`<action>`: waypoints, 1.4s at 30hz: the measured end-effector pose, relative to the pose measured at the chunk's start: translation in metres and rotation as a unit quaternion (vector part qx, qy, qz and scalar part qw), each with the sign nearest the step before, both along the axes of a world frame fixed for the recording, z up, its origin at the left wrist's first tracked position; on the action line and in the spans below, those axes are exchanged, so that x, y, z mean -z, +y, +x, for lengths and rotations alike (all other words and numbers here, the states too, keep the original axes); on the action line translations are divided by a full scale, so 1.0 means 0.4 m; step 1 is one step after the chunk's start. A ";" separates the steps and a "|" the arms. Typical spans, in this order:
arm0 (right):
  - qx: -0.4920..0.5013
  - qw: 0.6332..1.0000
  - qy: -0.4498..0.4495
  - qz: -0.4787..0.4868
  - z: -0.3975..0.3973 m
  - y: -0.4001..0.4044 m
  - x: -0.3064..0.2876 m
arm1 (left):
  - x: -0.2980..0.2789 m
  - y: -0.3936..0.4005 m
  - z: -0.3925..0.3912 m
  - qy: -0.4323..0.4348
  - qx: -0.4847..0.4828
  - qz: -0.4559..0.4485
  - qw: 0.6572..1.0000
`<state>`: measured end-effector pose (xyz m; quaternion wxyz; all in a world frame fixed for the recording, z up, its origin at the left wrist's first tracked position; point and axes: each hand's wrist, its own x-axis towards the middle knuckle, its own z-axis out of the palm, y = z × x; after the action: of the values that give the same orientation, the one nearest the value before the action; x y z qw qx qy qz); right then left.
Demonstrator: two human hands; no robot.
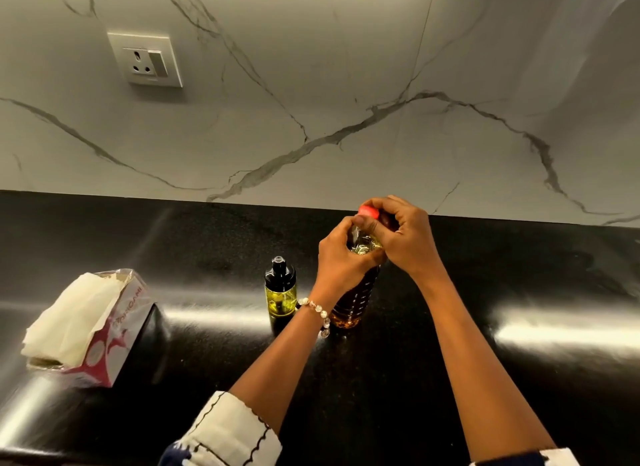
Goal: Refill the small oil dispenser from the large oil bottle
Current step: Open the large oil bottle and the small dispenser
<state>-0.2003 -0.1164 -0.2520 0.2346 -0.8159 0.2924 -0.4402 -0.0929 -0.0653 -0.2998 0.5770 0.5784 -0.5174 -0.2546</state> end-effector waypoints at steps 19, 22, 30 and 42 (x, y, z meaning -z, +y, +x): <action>-0.068 0.990 0.109 -0.050 -0.015 -0.033 -0.024 | -0.006 0.004 0.008 0.017 -0.001 0.022 1.000; -0.050 0.987 0.131 -0.076 -0.016 -0.033 -0.030 | -0.008 0.009 0.008 0.018 -0.002 0.026 1.000; 0.041 0.992 0.077 -0.090 0.029 -0.005 -0.004 | -0.013 0.009 0.004 0.020 0.010 0.038 0.999; -0.015 0.979 0.182 -0.085 0.012 -0.022 -0.035 | -0.006 0.004 0.007 0.026 0.004 0.025 0.999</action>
<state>-0.1955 -0.1250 -0.2380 0.1141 -0.9038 0.2793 -0.3035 -0.0900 -0.0636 -0.2973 0.5746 0.5834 -0.4986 -0.2844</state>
